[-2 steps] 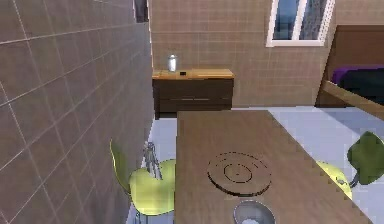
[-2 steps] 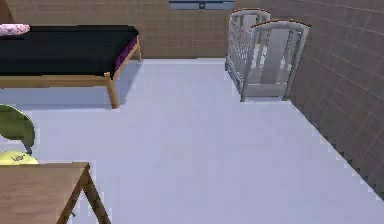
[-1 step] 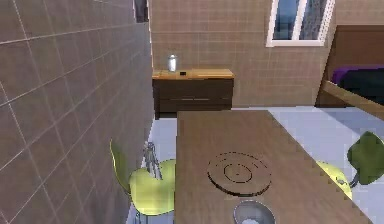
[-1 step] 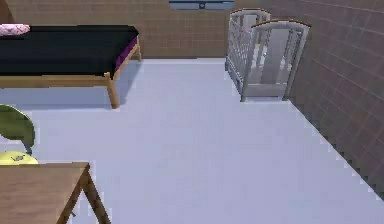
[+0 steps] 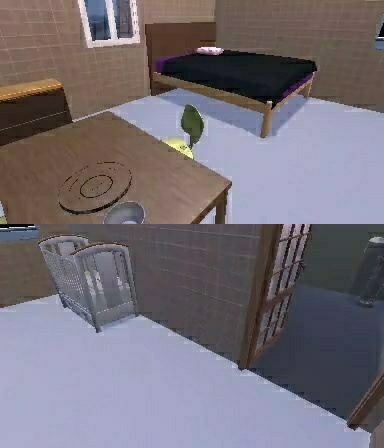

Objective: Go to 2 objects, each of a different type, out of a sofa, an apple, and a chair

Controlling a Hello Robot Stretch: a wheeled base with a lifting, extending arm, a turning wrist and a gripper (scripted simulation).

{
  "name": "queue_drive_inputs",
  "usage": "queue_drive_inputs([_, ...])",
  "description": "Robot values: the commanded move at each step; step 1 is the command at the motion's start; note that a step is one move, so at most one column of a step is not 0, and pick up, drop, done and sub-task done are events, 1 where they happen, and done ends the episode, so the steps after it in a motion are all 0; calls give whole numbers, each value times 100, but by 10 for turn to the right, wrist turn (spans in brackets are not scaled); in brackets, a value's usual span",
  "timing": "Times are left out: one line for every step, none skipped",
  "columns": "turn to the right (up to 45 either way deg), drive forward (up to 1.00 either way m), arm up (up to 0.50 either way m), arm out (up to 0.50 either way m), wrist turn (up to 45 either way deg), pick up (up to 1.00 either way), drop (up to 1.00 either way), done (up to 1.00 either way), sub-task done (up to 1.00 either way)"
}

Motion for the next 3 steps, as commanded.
queue_drive_inputs([450, 0, 0, 0, 0, 0, 0, 0, 0])
queue_drive_inputs([450, 0, 0, 0, 0, 0, 0, 0, 0])
queue_drive_inputs([330, 0, 0, 0, 0, 0, 0, 0, 0])
